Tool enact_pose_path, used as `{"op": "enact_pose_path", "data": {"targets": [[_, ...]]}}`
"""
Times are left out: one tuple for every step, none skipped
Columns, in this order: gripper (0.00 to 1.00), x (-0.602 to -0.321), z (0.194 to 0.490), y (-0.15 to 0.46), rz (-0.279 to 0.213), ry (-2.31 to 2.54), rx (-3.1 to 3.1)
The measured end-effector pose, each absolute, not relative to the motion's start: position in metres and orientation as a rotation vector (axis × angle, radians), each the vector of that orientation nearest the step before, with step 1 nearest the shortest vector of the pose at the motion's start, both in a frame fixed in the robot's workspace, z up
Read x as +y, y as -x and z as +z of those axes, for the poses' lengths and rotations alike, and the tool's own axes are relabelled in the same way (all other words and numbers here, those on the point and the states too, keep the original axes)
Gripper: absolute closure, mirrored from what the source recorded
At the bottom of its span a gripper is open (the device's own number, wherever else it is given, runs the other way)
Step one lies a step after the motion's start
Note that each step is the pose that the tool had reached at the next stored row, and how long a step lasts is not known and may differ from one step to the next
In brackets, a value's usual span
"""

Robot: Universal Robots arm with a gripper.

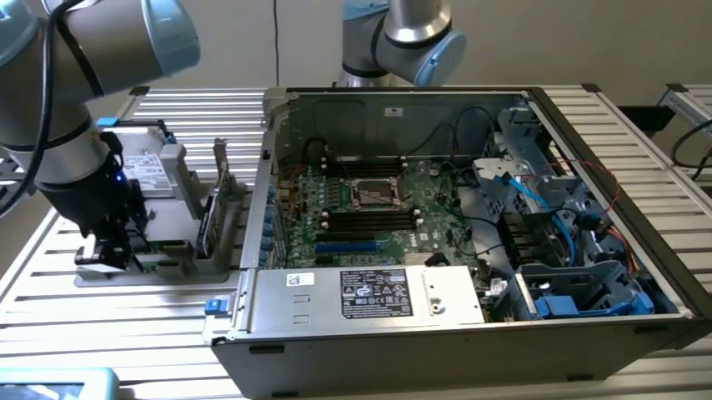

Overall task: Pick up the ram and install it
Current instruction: 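Pick up the ram and move it above insertion slot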

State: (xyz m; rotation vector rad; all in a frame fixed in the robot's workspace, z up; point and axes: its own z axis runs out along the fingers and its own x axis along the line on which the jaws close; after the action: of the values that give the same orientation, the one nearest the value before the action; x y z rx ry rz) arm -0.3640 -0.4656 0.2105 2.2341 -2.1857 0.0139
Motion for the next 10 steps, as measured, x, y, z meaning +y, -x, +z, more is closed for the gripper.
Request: {"op": "enact_pose_path", "data": {"targets": [[0.58,-0.4657,0.2096,0.3639,0.014,-2.234,-2.185],[0.58,-0.4657,0.2085,0.3638,0.014,-2.234,-2.186],[0.58,-0.4657,0.2075,0.3636,0.014,-2.234,-2.186],[0.58,-0.4657,0.2065,0.3636,0.014,-2.234,-2.185],[0.58,-0.4657,0.2059,0.3636,0.014,-2.234,-2.186],[0.58,-0.4657,0.2053,0.3636,0.014,-2.234,-2.185],[0.58,-0.4657,0.2045,0.3636,0.014,-2.234,-2.186],[0.58,-0.4657,0.2036,0.3635,0.014,-2.234,-2.186],[0.58,-0.4657,0.2027,0.3635,0.014,-2.234,-2.186],[0.58,-0.4657,0.2019,0.3636,0.013,-2.234,-2.185]]}}
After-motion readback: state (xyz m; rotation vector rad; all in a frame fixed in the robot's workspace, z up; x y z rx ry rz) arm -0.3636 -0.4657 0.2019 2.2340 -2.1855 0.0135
